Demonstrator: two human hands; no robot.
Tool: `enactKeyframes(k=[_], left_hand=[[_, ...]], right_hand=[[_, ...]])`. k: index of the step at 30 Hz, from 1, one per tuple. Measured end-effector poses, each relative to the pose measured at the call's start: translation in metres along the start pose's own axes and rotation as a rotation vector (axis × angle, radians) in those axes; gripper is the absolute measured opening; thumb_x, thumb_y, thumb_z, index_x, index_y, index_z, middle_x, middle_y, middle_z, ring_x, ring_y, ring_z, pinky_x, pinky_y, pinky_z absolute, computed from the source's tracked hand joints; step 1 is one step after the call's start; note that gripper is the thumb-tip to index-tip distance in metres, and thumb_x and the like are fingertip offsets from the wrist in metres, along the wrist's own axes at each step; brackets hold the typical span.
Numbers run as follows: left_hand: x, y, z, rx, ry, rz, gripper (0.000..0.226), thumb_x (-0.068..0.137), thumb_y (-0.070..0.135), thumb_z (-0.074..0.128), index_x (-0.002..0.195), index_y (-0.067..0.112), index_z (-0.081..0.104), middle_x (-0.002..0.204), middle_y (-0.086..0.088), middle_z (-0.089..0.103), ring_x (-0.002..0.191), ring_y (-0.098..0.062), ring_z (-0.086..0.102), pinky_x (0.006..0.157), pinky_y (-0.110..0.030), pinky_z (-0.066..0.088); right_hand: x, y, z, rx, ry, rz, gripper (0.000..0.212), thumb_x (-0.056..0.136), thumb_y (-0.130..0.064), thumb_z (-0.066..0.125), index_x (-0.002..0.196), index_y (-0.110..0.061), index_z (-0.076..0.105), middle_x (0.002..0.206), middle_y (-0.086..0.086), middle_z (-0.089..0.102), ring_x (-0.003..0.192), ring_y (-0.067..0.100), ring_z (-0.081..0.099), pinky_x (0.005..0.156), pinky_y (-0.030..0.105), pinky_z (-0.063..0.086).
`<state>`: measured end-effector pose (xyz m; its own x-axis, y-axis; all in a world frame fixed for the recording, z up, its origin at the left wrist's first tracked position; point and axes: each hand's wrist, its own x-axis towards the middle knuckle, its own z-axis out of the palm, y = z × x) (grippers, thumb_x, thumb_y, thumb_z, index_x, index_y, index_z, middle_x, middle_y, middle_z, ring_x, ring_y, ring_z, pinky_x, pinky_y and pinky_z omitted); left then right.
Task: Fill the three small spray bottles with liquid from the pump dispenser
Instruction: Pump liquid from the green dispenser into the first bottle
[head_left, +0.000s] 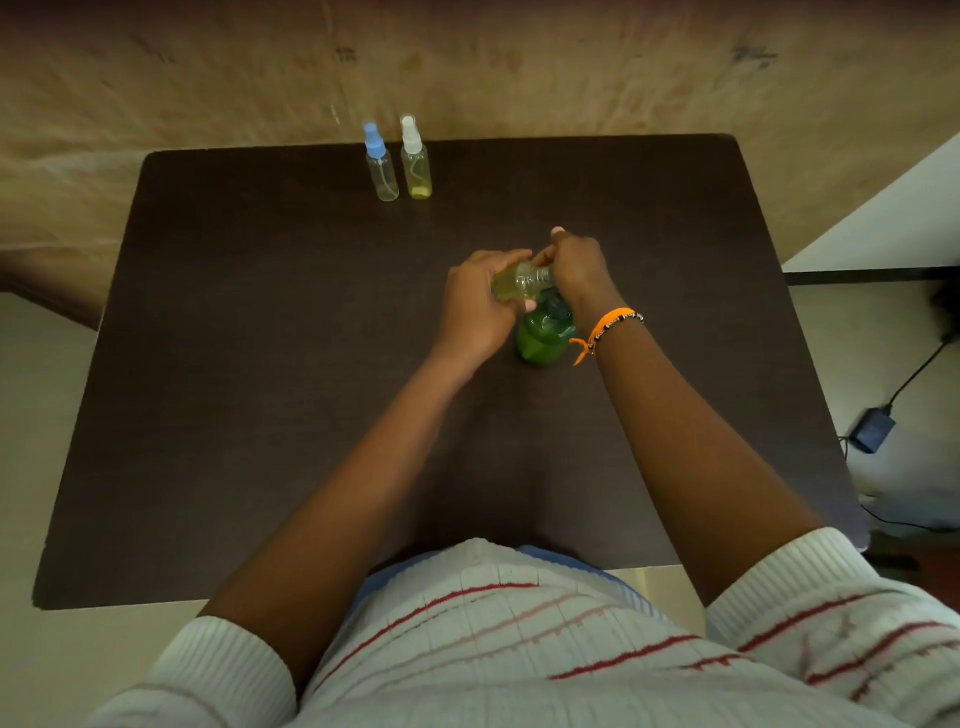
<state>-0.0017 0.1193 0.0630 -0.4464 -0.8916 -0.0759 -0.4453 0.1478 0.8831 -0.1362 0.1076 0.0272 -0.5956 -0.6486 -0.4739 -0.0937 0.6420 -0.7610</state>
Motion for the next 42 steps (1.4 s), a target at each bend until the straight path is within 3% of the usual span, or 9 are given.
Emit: enactKeyframes(k=[2,7,14,21,26,28,31,38,42], left_hand=[[0.0,-0.003,0.001,0.007,-0.011,-0.011,0.055,0.065,0.003,0.076,0.118,0.012,0.063,0.114,-0.009,0.062,0.107,-0.023,0.058,0.1,-0.037,0.043],[0.003,-0.003,0.002,0.016,-0.023,-0.012,0.056,0.064,0.003,0.077,0.117,0.012,0.063,0.114,-0.009,0.062,0.107,-0.022,0.058,0.1,-0.036,0.043],[0.003,0.001,-0.002,0.001,-0.023,0.023,0.054,0.065,0.002,0.075,0.117,0.012,0.063,0.112,-0.009,0.062,0.105,-0.022,0.059,0.097,-0.032,0.045],[0.003,-0.004,0.003,0.004,-0.019,0.0,0.055,0.064,0.001,0.076,0.117,0.01,0.063,0.113,-0.009,0.062,0.106,-0.022,0.059,0.098,-0.031,0.044],[0.002,0.0,0.0,0.013,-0.011,0.012,0.055,0.066,0.002,0.076,0.118,0.011,0.062,0.114,-0.008,0.062,0.106,-0.019,0.058,0.097,-0.028,0.043],[0.002,0.002,0.0,0.023,-0.006,0.019,0.054,0.067,0.003,0.075,0.118,0.012,0.062,0.114,-0.007,0.061,0.107,-0.02,0.057,0.1,-0.032,0.042],[0.002,0.0,0.001,0.01,-0.005,0.01,0.054,0.067,0.002,0.075,0.118,0.012,0.063,0.114,-0.006,0.061,0.108,-0.02,0.057,0.101,-0.034,0.042],[0.002,-0.005,0.005,0.031,-0.013,-0.016,0.054,0.067,0.003,0.076,0.119,0.013,0.062,0.114,-0.005,0.06,0.108,-0.02,0.056,0.098,-0.027,0.042],[0.002,-0.005,0.004,0.035,-0.013,-0.015,0.054,0.068,0.005,0.076,0.119,0.014,0.062,0.116,-0.006,0.06,0.111,-0.022,0.055,0.102,-0.038,0.042]], right_hand=[[-0.005,0.002,-0.001,0.013,0.037,-0.003,0.051,0.099,-0.028,0.037,0.055,-0.018,0.061,0.089,0.014,0.065,0.093,0.032,0.058,0.095,0.04,0.046],[-0.009,0.001,-0.002,0.009,0.042,0.0,0.049,0.095,-0.025,0.038,0.053,-0.019,0.061,0.094,0.016,0.067,0.101,0.037,0.061,0.097,0.045,0.047],[-0.015,-0.009,-0.006,0.02,-0.034,0.026,0.071,0.096,-0.019,0.037,0.03,-0.025,0.062,0.073,0.002,0.061,0.089,0.028,0.053,0.098,0.04,0.045],[-0.024,-0.006,-0.006,0.065,0.016,0.035,0.038,0.092,-0.017,0.036,0.077,-0.01,0.069,0.118,0.02,0.066,0.1,0.031,0.057,0.096,0.04,0.046],[-0.026,-0.013,-0.006,0.048,0.006,0.061,0.037,0.089,-0.017,0.04,0.06,-0.02,0.062,0.094,0.014,0.067,0.097,0.033,0.057,0.093,0.041,0.045],[-0.025,-0.016,-0.005,0.053,-0.017,0.071,0.033,0.079,-0.026,0.041,0.073,-0.013,0.07,0.096,0.016,0.068,0.098,0.035,0.058,0.094,0.043,0.046],[-0.01,-0.005,-0.002,0.052,-0.008,0.088,0.068,0.061,-0.035,0.035,0.11,-0.004,0.068,0.119,0.022,0.065,0.113,0.039,0.058,0.099,0.046,0.047],[-0.034,-0.012,-0.004,-0.021,0.097,0.006,0.071,0.065,-0.04,0.027,0.113,-0.007,0.068,0.123,0.016,0.064,0.117,0.034,0.054,0.104,0.045,0.041],[-0.036,-0.014,-0.005,-0.047,0.064,0.001,0.063,0.071,-0.04,0.03,0.109,-0.009,0.069,0.12,0.014,0.066,0.117,0.035,0.054,0.103,0.046,0.041]])
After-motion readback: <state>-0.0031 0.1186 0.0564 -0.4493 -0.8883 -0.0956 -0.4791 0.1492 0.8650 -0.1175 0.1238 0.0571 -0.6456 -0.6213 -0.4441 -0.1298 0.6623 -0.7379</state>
